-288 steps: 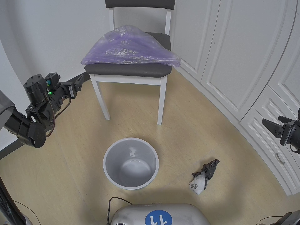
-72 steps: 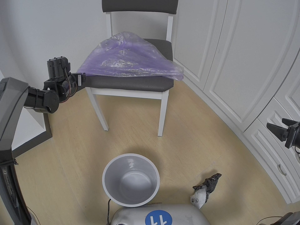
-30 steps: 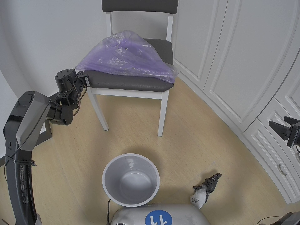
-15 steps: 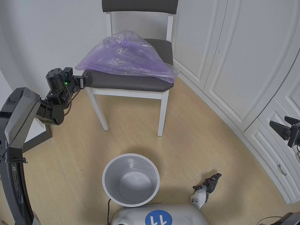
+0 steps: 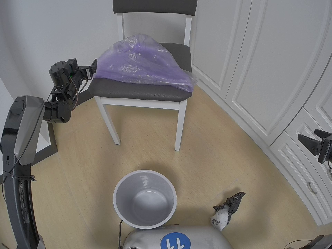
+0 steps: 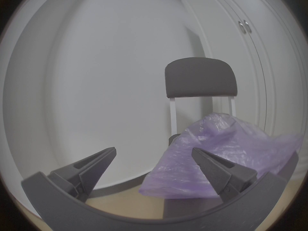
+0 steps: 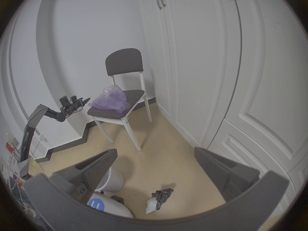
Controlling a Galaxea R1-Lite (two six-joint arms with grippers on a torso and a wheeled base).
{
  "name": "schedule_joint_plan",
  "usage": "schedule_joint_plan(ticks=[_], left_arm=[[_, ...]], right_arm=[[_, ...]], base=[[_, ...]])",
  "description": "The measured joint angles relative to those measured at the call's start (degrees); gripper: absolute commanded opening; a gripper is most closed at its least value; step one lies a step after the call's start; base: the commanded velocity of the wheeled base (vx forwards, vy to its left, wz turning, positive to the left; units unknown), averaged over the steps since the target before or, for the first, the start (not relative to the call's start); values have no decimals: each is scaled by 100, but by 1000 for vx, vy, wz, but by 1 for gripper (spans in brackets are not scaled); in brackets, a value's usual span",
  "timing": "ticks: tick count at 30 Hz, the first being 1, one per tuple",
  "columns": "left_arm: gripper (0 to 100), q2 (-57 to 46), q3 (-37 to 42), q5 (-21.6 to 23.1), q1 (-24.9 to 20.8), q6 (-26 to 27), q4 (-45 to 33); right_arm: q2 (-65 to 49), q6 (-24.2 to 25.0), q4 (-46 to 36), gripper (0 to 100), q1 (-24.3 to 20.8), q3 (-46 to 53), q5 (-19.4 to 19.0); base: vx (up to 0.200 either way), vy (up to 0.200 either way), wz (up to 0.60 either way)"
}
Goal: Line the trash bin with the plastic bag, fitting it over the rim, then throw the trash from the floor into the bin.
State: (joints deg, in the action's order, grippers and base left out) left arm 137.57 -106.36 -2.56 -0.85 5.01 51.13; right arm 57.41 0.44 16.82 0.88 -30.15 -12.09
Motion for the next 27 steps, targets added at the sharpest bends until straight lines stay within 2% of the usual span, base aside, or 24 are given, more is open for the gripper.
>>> schedule_joint_plan(ticks=[4,8,16,20,21,27], left_arm=[[100,306,-480,-30,17,-820,-394],[100,650,-717,-85,11,-1393,-627],[100,978,-817,-67,6,-2403,-606],[100,1009,-822,-17,6,-2679,-539],[0,1012,-822,-15,4,-2695,-532],[0,1014,-822,0,-22,-2822,-391]], right_arm=[[17,0,-2,100,0,11,0],[39,0,-13,100,0,22,5],[80,-6,-10,100,-2,49,9],[89,-9,0,100,-6,57,9],[89,-12,0,100,-9,60,9],[89,-15,9,100,-11,61,9]], base=[[0,0,0],[0,0,0],[0,0,0],[0,0,0],[0,0,0],[0,0,0]])
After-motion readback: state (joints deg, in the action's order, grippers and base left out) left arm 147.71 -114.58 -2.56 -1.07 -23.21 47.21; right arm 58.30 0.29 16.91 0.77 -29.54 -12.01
